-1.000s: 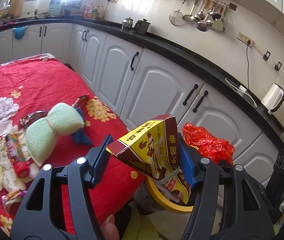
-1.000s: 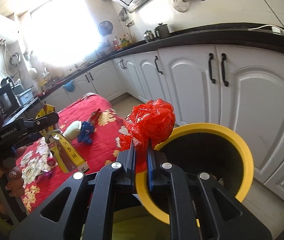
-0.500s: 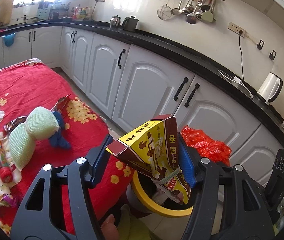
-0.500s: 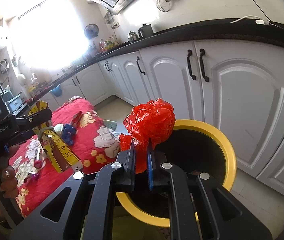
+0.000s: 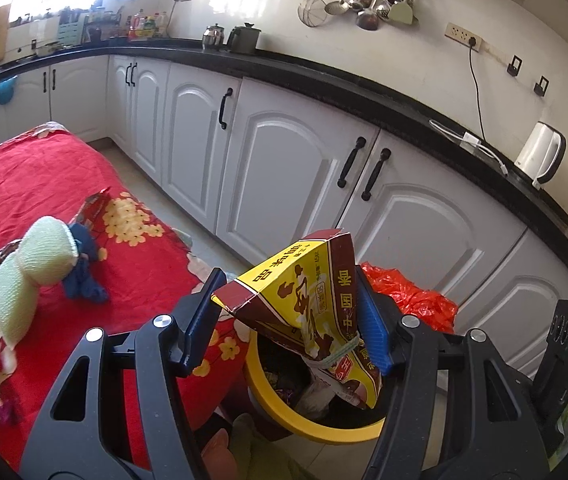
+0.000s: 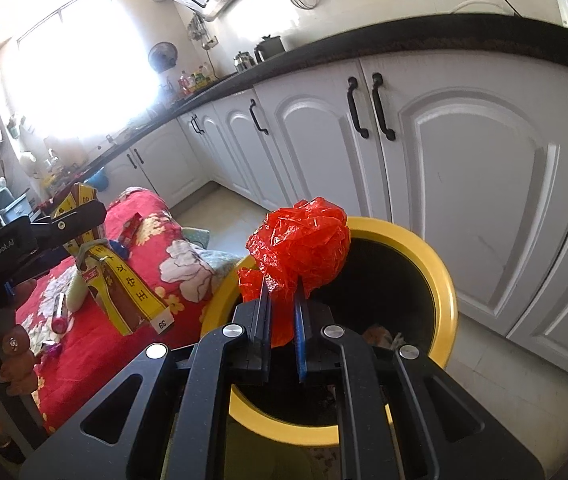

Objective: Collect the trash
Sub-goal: 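Open both tools to drop the snack box and red bag into the bin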

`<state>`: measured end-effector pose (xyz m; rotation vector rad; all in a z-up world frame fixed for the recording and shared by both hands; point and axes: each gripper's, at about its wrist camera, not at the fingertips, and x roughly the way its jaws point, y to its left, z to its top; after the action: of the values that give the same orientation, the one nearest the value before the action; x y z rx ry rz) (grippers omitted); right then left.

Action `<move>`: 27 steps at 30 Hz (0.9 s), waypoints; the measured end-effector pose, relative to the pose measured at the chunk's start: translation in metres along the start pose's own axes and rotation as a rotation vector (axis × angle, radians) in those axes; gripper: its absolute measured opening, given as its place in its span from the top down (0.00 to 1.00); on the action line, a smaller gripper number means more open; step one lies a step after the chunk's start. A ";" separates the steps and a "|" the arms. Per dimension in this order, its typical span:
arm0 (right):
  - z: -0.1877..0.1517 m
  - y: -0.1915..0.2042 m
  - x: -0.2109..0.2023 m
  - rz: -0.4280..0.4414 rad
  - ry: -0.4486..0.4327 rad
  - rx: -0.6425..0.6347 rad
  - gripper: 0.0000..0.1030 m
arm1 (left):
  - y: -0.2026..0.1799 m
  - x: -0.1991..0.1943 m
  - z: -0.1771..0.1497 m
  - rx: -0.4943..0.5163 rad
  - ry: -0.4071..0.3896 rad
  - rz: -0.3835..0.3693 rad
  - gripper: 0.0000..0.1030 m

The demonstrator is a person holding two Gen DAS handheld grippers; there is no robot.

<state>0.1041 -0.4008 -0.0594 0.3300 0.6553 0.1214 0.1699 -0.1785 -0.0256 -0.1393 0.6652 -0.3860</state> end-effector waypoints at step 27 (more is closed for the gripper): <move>-0.013 -0.024 0.019 -0.023 0.091 0.098 0.82 | -0.018 0.058 -0.015 0.062 0.092 0.009 0.47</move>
<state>0.1115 -0.4161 -0.0886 0.4131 0.7562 0.0826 0.1968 -0.2179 -0.0657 -0.0595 0.7437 -0.4059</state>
